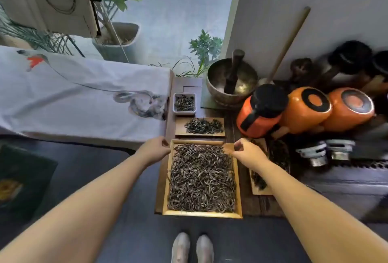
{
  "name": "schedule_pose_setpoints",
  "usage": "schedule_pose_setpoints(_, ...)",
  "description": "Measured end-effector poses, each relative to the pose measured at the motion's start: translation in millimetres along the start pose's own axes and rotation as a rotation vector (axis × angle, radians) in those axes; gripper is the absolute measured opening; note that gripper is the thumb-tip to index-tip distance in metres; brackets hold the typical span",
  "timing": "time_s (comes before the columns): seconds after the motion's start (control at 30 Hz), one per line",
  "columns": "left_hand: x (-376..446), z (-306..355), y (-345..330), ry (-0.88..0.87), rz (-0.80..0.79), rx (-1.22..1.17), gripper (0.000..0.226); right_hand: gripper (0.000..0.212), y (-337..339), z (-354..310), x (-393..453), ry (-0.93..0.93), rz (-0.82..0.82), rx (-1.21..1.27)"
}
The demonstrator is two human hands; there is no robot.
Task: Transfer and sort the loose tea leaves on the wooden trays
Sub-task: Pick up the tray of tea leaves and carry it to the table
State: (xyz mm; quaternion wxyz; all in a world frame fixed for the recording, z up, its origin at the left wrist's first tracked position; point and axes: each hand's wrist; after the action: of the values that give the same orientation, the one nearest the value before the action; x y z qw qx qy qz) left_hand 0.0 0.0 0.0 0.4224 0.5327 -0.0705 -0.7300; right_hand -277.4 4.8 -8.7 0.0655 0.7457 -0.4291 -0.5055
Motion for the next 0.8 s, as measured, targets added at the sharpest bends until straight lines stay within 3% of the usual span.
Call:
schedule_pose_setpoints(0.3, 18.7, -31.7, -44.6, 0.108, 0.041, -0.135, 0.051, 0.043, -34.1, 33.1, 9.0, -0.185, 0.063, 0.104)
schedule_pose_setpoints(0.63, 15.7, -35.5, -66.8, 0.110, 0.194, -0.377, 0.023, 0.032, -60.4, 42.2, 6.0, -0.229, 0.179, 0.264)
schedule_pose_setpoints(0.8, 7.5, -35.6, -82.8, 0.175, 0.179, -0.547, 0.032, 0.030, -79.8, 39.3, -2.1, -0.284, 0.228, 0.270)
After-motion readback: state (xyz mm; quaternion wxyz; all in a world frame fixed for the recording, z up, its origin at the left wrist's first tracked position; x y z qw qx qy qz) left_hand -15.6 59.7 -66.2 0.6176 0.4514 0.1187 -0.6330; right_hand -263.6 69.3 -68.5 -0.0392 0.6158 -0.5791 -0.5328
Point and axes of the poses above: each hand's wrist, its own x-axis towards the middle knuckle, its own y-axis out of the back of the hand, z = x × y, and after that the axes turned 12 degrees about -z, right-handed
